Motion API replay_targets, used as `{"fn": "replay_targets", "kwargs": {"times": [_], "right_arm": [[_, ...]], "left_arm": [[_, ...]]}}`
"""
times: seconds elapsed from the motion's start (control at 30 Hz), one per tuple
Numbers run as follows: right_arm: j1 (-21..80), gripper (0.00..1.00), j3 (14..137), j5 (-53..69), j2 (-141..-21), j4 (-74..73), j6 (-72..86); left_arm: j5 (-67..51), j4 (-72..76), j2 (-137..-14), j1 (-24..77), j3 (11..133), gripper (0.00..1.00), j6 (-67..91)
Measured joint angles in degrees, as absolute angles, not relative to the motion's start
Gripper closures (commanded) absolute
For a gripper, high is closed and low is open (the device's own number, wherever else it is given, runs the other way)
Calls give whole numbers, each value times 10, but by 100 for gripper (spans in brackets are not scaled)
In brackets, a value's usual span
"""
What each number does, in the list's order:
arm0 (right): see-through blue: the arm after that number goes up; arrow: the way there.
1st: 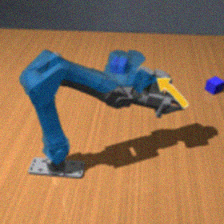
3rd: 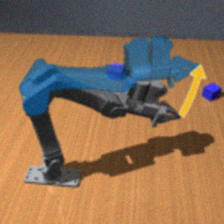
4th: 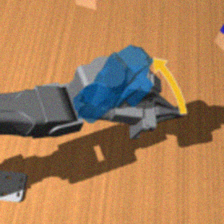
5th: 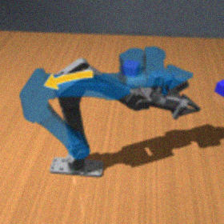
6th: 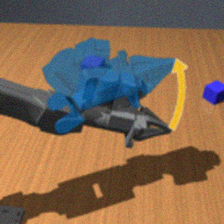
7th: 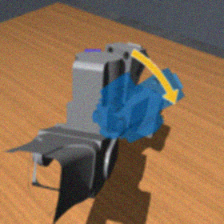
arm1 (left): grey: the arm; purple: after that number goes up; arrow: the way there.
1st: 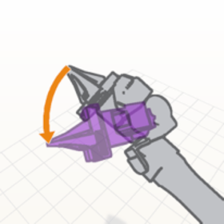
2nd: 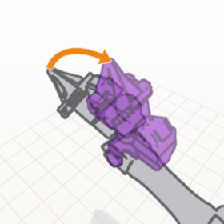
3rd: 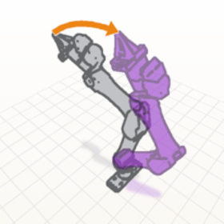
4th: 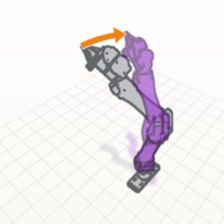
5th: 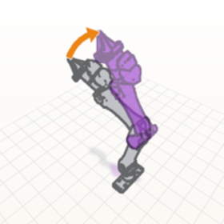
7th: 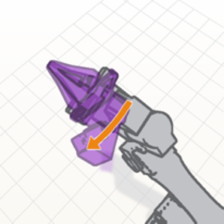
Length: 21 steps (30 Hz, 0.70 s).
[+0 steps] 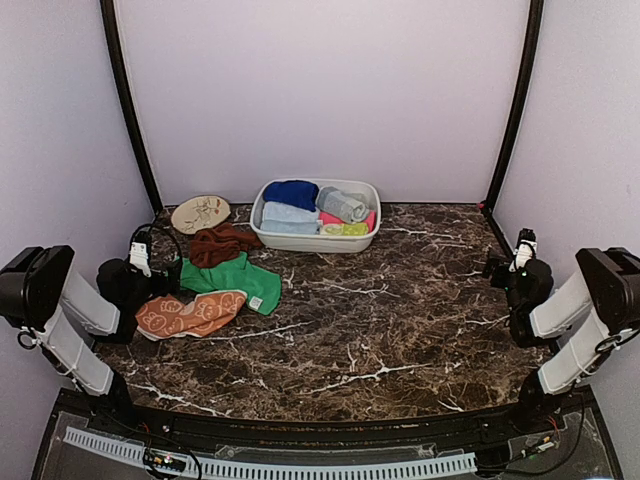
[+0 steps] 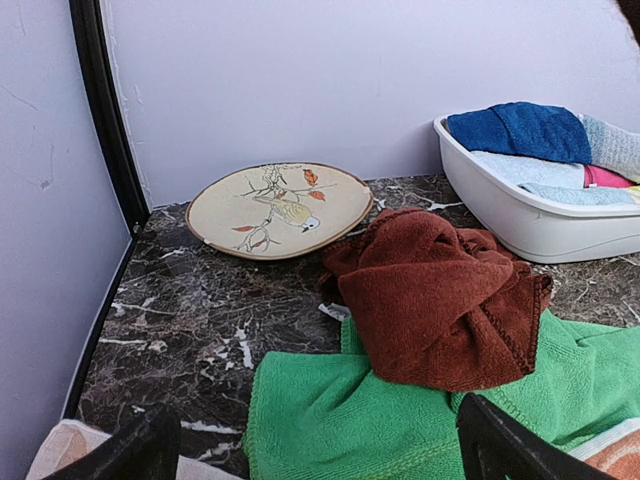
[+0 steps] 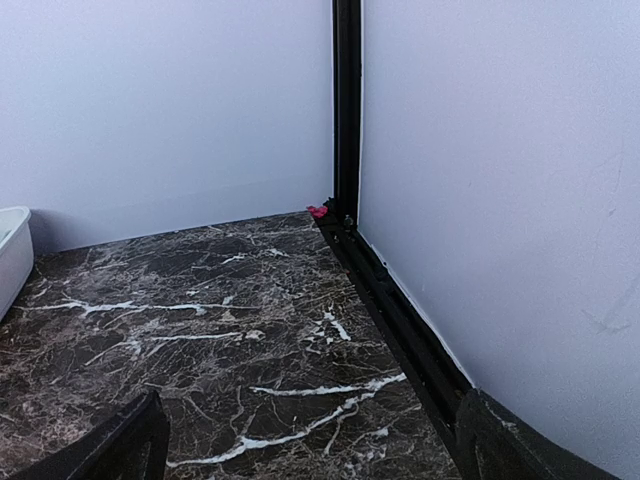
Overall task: Roll the towels
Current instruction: Pick up the towel from the center of the board.
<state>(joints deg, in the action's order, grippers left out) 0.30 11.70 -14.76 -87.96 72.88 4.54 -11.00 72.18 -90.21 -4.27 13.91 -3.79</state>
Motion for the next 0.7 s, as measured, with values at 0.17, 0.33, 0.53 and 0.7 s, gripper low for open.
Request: {"fn": "replay_targets", "kwargs": {"times": [0.17, 0.33, 0.53, 0.7], "right_arm": [[3, 0, 117, -148, -880, 729, 45], [3, 0, 171, -187, -822, 590, 55], [3, 0, 341, -208, -744, 383, 81], [-2, 0, 412, -232, -737, 240, 163]], "left_arm": [[-110, 722, -902, -43, 139, 1, -38], [-109, 717, -901, -43, 141, 1, -37], [-116, 526, -853, -49, 250, 3, -45], [-160, 267, -834, -73, 452, 8, -88]]}}
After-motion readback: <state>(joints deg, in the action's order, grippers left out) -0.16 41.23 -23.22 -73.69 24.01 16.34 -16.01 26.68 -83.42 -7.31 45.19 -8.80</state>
